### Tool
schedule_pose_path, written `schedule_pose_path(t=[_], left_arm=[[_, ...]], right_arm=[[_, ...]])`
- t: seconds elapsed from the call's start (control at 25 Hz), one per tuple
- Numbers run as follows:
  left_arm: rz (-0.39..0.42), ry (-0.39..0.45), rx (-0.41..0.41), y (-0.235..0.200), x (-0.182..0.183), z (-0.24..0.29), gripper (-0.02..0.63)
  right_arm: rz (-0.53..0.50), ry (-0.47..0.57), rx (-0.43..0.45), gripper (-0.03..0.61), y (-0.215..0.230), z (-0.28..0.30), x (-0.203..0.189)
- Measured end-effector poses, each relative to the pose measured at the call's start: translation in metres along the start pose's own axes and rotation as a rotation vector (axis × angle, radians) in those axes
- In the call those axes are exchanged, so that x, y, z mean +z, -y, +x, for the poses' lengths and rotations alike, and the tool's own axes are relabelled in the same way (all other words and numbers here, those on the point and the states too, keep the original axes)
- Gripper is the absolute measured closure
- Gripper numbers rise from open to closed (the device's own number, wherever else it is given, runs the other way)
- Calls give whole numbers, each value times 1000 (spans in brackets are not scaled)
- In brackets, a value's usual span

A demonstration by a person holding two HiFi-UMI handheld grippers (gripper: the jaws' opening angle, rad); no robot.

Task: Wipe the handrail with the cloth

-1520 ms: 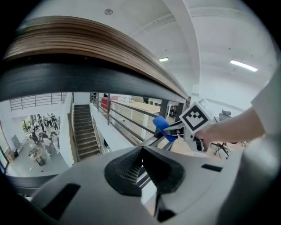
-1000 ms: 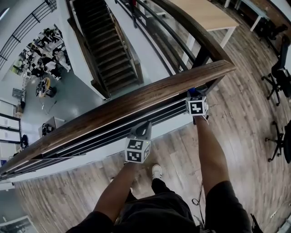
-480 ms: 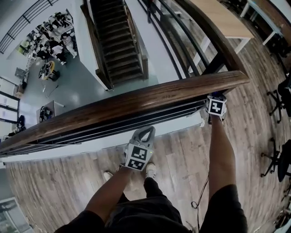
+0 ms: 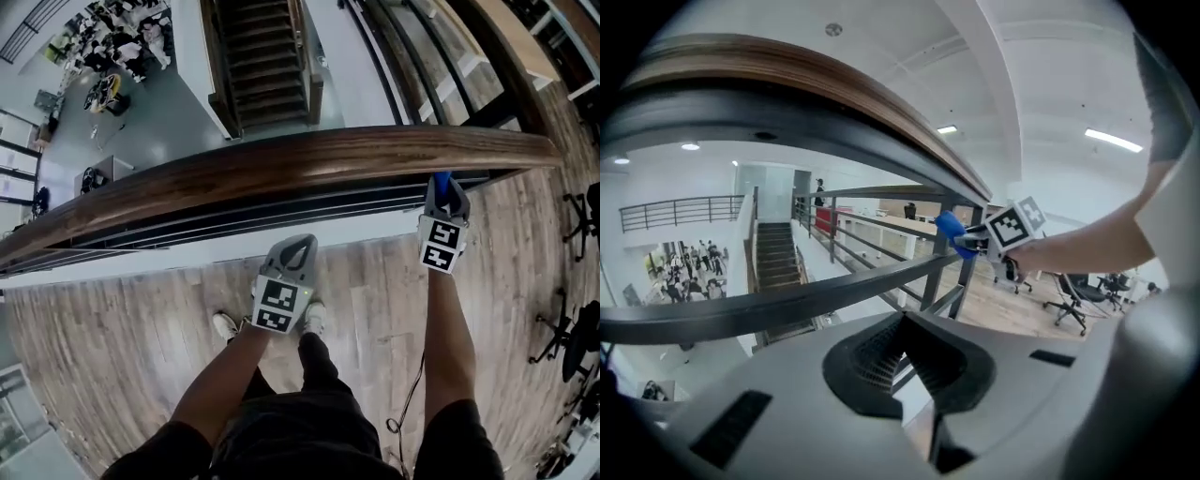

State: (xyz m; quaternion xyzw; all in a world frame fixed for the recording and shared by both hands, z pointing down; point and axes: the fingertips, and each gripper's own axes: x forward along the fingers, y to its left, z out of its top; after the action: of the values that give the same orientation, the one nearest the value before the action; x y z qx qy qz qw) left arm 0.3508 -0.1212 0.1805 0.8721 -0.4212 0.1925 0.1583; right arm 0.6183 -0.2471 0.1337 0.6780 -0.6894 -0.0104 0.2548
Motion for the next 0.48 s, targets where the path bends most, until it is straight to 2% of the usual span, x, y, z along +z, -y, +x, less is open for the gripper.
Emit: schedule_pose_path(t=[0.24,0.48], left_arm=[[-111,26,91,-54,-34,-45,609],[-102,12,196,-125,-82,-100,611]], right_arm=[[26,64,194,472,-157,-60,16],[105,73,402,472,-326,-107,22]])
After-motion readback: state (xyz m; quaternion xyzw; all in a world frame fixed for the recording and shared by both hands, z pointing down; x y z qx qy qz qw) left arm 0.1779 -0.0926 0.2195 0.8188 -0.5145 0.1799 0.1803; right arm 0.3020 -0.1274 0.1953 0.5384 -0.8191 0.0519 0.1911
